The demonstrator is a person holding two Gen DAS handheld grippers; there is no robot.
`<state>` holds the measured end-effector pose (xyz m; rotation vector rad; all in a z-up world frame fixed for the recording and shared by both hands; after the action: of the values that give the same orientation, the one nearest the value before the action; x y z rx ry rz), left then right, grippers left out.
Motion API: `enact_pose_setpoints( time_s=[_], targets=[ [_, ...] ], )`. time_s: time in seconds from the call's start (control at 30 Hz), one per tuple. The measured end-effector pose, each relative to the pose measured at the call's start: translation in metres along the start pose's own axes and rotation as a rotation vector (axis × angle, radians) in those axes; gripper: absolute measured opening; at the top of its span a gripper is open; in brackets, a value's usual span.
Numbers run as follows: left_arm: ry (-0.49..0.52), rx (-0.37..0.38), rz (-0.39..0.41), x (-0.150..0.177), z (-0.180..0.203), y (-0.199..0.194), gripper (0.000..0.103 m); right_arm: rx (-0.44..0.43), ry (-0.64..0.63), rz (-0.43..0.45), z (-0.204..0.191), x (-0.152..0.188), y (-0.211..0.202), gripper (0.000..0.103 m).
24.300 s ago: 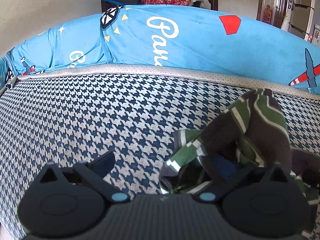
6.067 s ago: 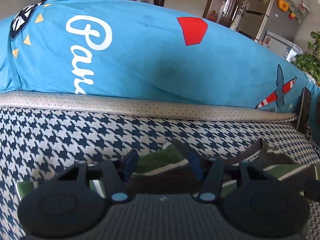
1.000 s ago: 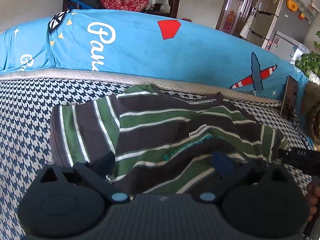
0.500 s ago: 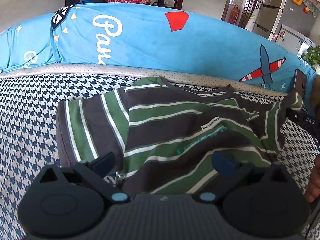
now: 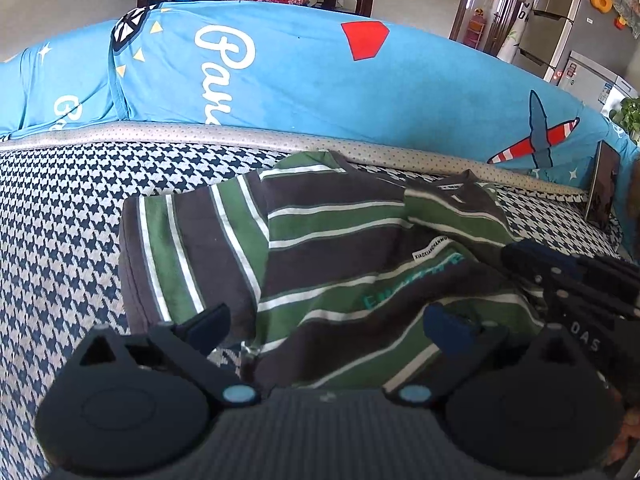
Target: Fold clothes
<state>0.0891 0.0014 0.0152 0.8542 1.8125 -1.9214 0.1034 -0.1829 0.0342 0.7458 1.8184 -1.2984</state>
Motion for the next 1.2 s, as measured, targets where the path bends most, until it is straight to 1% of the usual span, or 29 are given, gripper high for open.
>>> enact_pose_setpoints(
  time_s=[0.1, 0.13, 0.2, 0.23, 0.3, 0.33, 0.37, 0.43, 0.57, 0.67, 0.73, 0.87, 0.9, 0.93, 0.97, 1.0, 1.03, 1.13, 1.2],
  targets=[
    [0.004, -0.002, -0.001, 0.000, 0.001, 0.000, 0.103, 0.084, 0.012, 0.032, 0.015, -0.005, -0.005, 0.019],
    [0.005, -0.003, -0.002, 0.000, 0.002, 0.001, 0.103, 0.121, 0.037, 0.027, 0.024, -0.006, -0.004, 0.021],
    [0.004, -0.004, -0.004, 0.000, 0.001, 0.002, 0.103, 0.196, 0.107, 0.005, 0.044, -0.007, 0.001, 0.021],
    [0.004, -0.004, -0.005, 0.000, 0.001, 0.002, 0.103, 0.219, 0.144, -0.005, 0.053, -0.007, 0.003, 0.021],
    [0.003, -0.006, -0.007, 0.001, 0.001, 0.003, 0.103, 0.237, 0.218, -0.022, 0.069, -0.006, 0.006, 0.022],
    [0.002, -0.005, -0.008, 0.001, 0.001, 0.003, 0.103, 0.246, 0.256, -0.031, 0.077, -0.006, 0.008, 0.024],
    [0.000, -0.004, -0.009, 0.001, 0.000, 0.003, 0.103, 0.250, 0.292, -0.040, 0.084, -0.005, 0.009, 0.029],
    [-0.003, -0.001, -0.010, 0.001, 0.000, 0.003, 0.103, 0.239, 0.372, -0.056, 0.095, -0.002, 0.013, 0.033],
    [0.001, -0.003, -0.015, 0.001, 0.000, 0.004, 0.103, 0.147, 0.555, -0.073, 0.112, 0.002, 0.019, 0.034],
    [-0.005, -0.001, -0.021, 0.002, -0.002, 0.006, 0.103, 0.129, 0.616, -0.091, 0.117, 0.005, 0.028, 0.034],
    [-0.010, 0.004, -0.027, 0.002, -0.003, 0.006, 0.103, 0.127, 0.635, -0.098, 0.119, 0.008, 0.034, 0.034],
    [-0.018, 0.013, -0.033, 0.002, -0.004, 0.008, 0.103, 0.107, 0.657, -0.085, 0.120, 0.009, 0.038, 0.033],
    [-0.019, 0.014, -0.034, 0.002, -0.003, 0.009, 0.103, 0.096, 0.653, -0.084, 0.118, 0.008, 0.038, 0.030],
    [-0.019, 0.015, -0.034, 0.002, -0.003, 0.009, 0.103, 0.089, 0.641, -0.080, 0.114, 0.007, 0.037, 0.017],
    [-0.019, 0.016, -0.033, 0.001, -0.002, 0.008, 0.103, 0.088, 0.621, -0.074, 0.110, 0.005, 0.035, 0.011],
    [-0.019, 0.016, -0.031, 0.000, -0.002, 0.008, 0.103, 0.095, 0.591, -0.059, 0.105, 0.003, 0.032, 0.008],
    [-0.019, 0.015, -0.027, 0.000, -0.001, 0.007, 0.103, 0.106, 0.556, -0.038, 0.099, -0.001, 0.028, 0.007],
    [-0.016, 0.013, -0.018, -0.002, -0.001, 0.005, 0.103, 0.121, 0.457, 0.046, 0.079, -0.015, 0.006, 0.005],
    [-0.014, 0.011, -0.016, -0.002, 0.000, 0.005, 0.103, 0.150, 0.400, 0.112, 0.069, -0.023, -0.012, 0.005]
  ],
)
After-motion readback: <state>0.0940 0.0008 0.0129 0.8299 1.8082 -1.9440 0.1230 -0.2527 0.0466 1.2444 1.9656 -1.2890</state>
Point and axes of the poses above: each gripper's, at about its wrist camera, not at the fingertips, and y roughly the way its jaws point, z to its right, x to its underside, the point moved 3 cm from there along y, roughly the way its jaws point, and after that the axes turned 13 degrees about y, right-handed, at the moved point
